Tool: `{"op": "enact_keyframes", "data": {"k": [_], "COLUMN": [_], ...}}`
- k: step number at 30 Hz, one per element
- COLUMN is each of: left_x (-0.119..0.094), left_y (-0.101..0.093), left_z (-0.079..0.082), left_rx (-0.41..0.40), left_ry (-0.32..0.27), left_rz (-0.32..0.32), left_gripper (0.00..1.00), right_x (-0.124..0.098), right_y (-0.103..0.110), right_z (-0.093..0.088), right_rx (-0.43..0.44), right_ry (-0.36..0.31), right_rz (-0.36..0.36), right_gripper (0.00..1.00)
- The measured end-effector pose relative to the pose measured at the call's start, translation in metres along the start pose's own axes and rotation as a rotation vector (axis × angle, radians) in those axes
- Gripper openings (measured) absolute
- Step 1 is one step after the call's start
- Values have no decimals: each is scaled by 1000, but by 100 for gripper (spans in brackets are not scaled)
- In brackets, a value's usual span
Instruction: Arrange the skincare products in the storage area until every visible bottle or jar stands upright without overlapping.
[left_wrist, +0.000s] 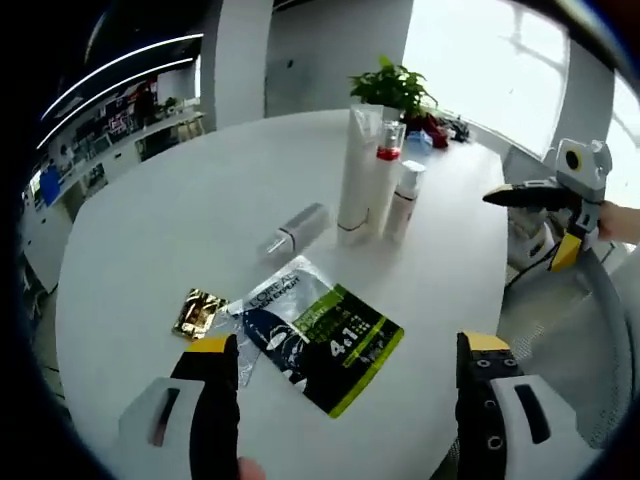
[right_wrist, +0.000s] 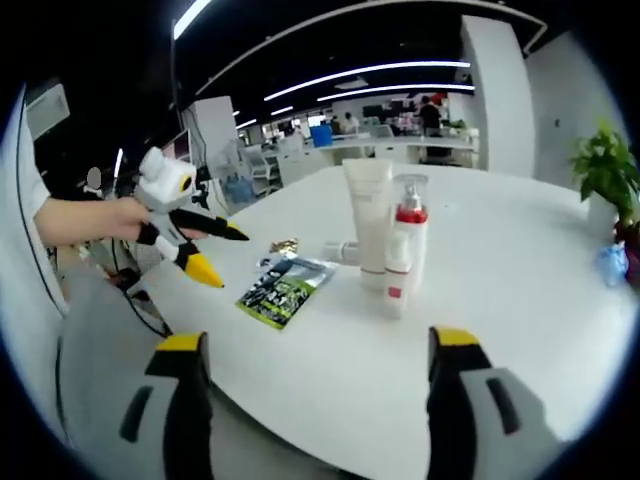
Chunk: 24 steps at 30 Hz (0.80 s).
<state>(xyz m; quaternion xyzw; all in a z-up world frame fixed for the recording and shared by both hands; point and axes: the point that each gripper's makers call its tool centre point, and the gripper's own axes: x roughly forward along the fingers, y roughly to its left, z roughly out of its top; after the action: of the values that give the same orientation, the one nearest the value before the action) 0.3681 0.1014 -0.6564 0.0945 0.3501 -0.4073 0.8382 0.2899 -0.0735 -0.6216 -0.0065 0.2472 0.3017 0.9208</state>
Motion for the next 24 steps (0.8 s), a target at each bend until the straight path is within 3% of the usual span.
{"op": "enact_keyframes", "data": {"k": [9, 24], "left_x": [37, 101], "left_y": [30, 56], "left_z": [23, 47], "left_rx": [28, 112], "left_ry": [9, 53], "left_rz": [-18, -50], "left_gripper": [83, 74], "right_x": [2, 3], "right_y": [-6, -16], "right_z": [-1, -6], "right_rx": [5, 34], "right_ry": [7, 28], "right_rz": [-38, -68], "right_gripper": [87, 87]}}
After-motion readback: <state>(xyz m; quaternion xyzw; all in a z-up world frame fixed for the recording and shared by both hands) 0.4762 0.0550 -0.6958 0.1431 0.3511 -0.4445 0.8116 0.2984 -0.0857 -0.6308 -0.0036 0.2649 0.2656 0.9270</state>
